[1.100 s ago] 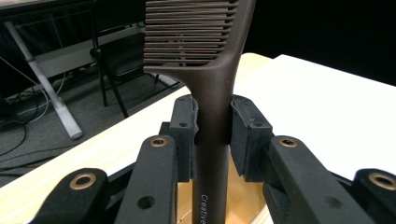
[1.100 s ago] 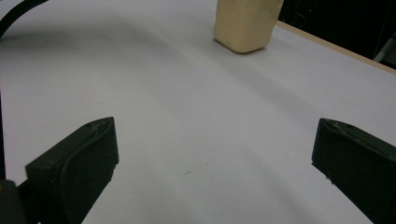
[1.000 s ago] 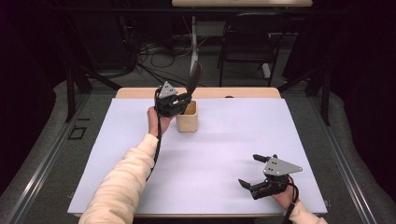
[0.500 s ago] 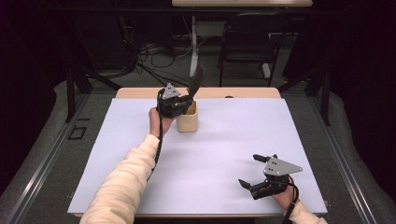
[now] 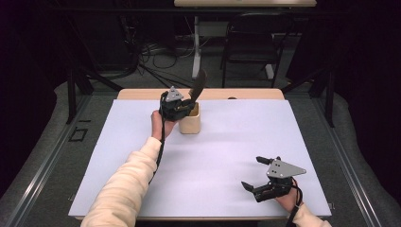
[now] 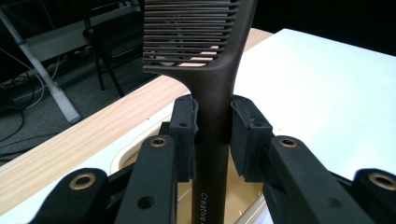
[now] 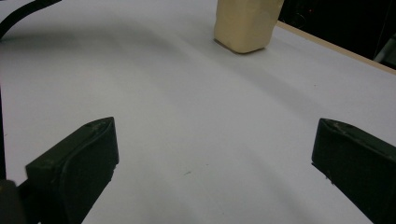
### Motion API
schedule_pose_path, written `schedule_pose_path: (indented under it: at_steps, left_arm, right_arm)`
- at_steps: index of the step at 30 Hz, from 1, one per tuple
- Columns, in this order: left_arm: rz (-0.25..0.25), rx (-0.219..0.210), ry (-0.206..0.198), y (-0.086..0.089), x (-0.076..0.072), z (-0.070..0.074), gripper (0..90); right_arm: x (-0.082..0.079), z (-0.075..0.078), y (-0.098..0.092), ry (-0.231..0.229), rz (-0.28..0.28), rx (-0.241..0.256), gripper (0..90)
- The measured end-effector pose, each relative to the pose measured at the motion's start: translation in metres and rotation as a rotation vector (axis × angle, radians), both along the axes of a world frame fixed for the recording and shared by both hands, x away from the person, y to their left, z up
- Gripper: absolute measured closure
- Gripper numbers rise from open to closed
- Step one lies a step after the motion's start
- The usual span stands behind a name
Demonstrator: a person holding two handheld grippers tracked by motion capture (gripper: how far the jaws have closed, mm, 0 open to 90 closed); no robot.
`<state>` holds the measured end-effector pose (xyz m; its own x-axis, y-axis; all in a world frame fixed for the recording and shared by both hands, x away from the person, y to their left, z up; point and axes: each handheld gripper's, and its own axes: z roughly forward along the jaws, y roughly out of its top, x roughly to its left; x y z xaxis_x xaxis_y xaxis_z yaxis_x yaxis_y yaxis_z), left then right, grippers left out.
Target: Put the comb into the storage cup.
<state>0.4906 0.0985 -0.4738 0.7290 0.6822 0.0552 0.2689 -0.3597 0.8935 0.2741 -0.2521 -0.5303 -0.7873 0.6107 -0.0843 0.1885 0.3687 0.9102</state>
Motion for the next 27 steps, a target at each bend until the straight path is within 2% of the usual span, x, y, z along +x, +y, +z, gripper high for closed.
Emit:
schedule_pose_path:
  at_steps: [27]
  left_arm:
    - [0.002,0.055,0.054,-0.0018,0.0045,-0.0094,72.3]
  right_arm:
    - [-0.0001,0.0000,0.0000,0.001,0.001,0.000,0.1]
